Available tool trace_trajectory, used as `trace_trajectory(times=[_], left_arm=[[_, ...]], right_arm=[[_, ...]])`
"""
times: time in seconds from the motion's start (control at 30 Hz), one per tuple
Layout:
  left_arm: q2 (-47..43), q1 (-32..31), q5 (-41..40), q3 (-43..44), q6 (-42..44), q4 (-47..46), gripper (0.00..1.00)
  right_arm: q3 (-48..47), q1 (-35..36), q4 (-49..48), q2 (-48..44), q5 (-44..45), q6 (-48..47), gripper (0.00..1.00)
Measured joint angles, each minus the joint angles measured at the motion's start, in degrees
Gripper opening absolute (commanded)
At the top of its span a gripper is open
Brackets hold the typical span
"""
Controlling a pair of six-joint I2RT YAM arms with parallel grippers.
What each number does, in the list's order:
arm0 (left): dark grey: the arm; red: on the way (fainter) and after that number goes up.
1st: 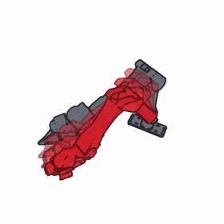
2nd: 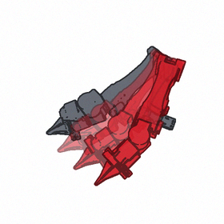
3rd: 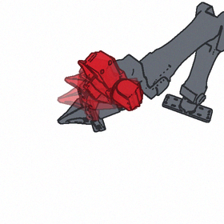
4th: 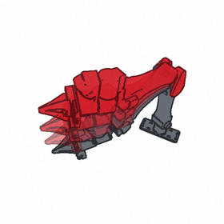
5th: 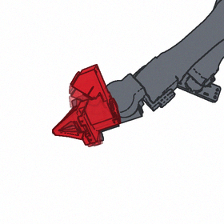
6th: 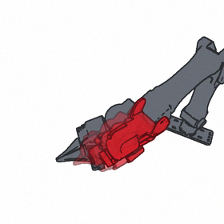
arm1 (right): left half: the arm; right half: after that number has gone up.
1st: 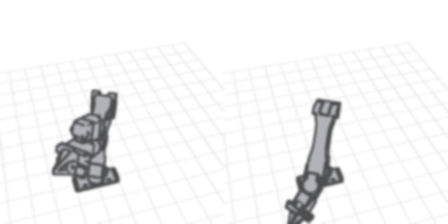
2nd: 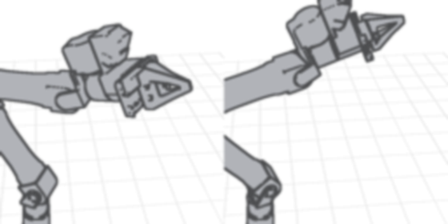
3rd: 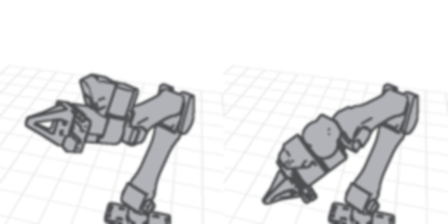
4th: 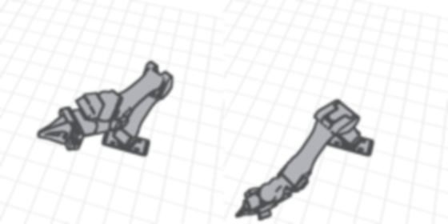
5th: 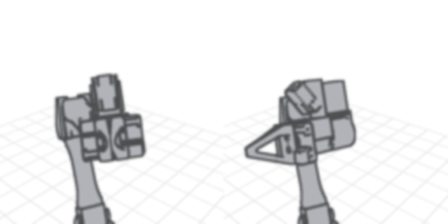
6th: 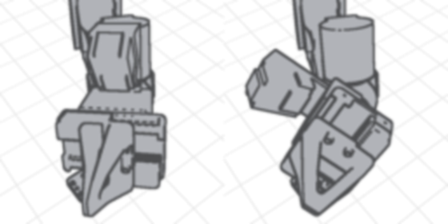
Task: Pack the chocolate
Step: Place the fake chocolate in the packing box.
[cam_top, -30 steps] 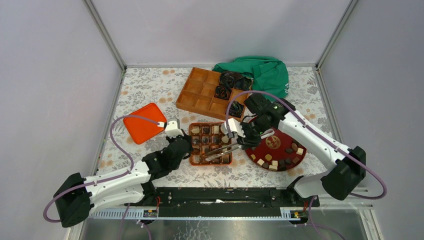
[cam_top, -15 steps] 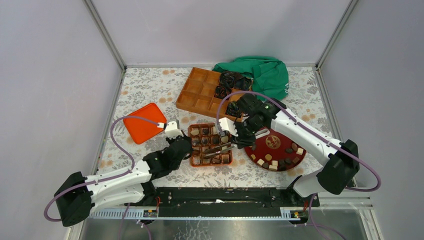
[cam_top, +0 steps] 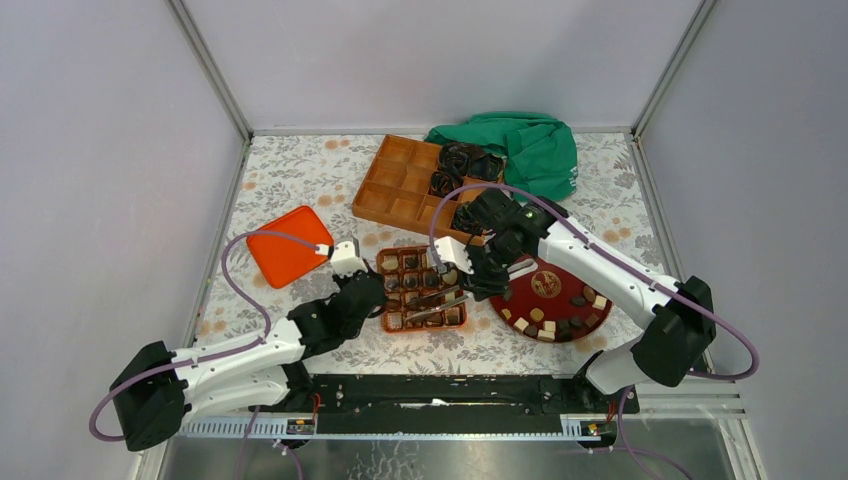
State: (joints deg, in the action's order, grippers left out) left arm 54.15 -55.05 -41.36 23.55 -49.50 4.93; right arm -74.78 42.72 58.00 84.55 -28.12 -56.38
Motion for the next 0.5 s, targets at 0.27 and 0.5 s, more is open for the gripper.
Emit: trace_trajectory(times=[0.27, 0.5], left_arm=[[0.8, 0.0, -0.1, 0.3, -1.7, 3.4, 0.0], [3.9, 1.0, 0.4, 2.8, -4.6, 9.3, 0.0]], right_arm=[[-3.4, -1.0, 3.1, 0.0, -4.0, 1.0, 0.37], [-3.1, -14.8, 5.8, -5.0, -13.5, 1.6, 0.38]])
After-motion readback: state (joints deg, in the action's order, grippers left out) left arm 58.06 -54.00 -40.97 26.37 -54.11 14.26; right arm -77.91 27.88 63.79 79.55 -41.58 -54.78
